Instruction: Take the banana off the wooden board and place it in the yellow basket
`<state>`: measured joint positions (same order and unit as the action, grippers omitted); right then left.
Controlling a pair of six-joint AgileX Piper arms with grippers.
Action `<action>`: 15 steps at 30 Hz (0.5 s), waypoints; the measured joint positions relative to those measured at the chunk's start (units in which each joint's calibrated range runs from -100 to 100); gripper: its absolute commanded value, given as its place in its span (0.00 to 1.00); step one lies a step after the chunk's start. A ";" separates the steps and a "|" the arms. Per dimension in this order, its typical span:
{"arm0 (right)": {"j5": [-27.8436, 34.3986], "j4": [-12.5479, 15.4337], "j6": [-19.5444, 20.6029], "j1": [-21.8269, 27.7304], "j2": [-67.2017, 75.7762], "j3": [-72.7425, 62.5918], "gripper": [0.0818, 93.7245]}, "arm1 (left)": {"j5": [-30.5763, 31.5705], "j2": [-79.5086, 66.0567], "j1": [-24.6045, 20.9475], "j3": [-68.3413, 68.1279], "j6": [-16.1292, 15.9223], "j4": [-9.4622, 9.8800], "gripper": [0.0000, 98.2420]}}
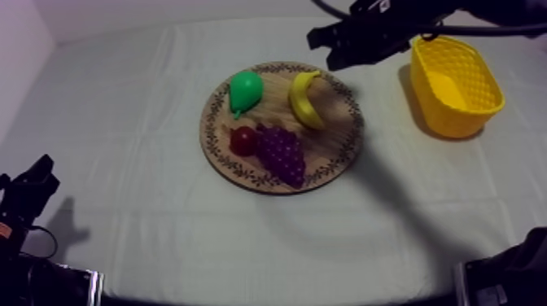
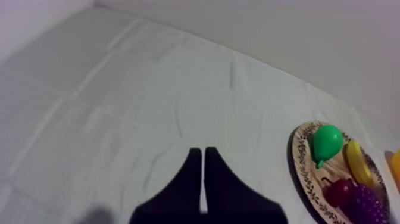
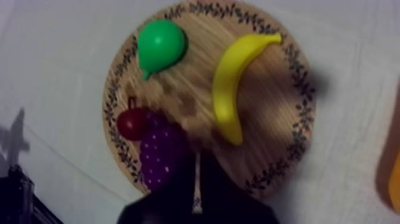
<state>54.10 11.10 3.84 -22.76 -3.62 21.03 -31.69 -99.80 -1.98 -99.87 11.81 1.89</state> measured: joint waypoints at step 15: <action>-6.54 0.90 -2.14 -2.28 -2.96 2.44 0.44 | 0.00 0.00 0.00 0.00 -0.01 0.00 0.00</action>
<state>47.56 11.99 1.70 -25.04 -6.59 23.47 -31.69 -99.80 -1.98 -99.87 11.80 1.89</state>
